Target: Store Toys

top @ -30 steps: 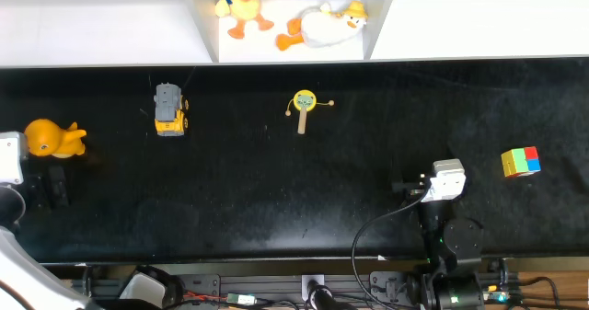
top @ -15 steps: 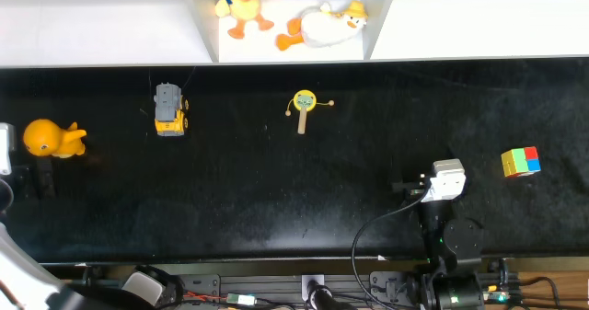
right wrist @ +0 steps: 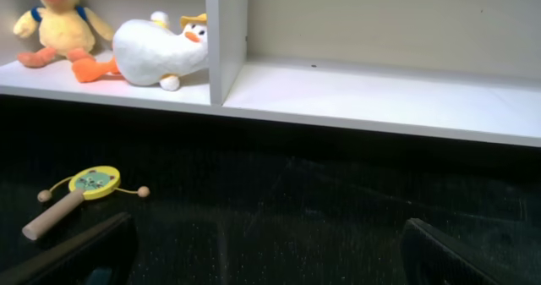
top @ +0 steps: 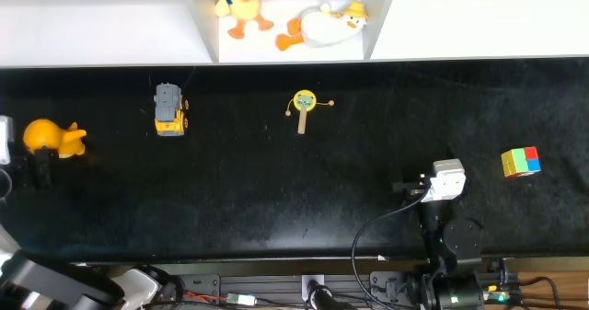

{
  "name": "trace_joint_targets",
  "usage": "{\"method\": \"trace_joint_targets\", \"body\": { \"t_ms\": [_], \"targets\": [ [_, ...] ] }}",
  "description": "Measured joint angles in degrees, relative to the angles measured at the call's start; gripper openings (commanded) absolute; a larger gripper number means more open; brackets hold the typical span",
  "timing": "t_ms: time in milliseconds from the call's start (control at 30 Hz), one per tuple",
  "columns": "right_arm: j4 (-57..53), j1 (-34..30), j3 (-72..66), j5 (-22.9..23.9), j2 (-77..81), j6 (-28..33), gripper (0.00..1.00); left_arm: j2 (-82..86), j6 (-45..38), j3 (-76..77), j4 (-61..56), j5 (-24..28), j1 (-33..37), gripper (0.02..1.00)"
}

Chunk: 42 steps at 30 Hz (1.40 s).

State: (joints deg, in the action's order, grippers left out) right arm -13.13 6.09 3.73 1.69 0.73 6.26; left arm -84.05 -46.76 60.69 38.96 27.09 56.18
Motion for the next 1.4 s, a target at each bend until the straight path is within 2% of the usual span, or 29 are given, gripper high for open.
{"method": "trace_joint_targets", "body": {
  "t_ms": [267,767,833,900,1100,1400],
  "targets": [
    [0.0,0.0,0.0,0.0,0.0,0.0,0.993,-0.6,0.0,0.0,-2.3,0.3,-3.0,0.998],
    [0.0,0.0,0.0,0.0,0.0,0.0,0.996,-1.0,0.1,0.0,-1.3,-1.4,-3.0,0.996],
    [0.0,0.0,0.0,0.0,0.0,0.0,0.996,-1.7,0.1,0.0,-1.3,-1.4,-3.0,0.941],
    [0.0,0.0,0.0,0.0,0.0,0.0,0.993,-2.4,0.5,0.0,-1.3,-1.6,-3.0,0.836],
    [0.0,0.0,0.0,0.0,0.0,0.0,0.993,-3.3,0.6,0.0,-2.8,-1.7,-3.0,0.461],
    [0.0,0.0,0.0,0.0,0.0,0.0,0.993,-3.4,0.5,0.0,-6.7,1.2,-3.0,0.266]
  ]
}}
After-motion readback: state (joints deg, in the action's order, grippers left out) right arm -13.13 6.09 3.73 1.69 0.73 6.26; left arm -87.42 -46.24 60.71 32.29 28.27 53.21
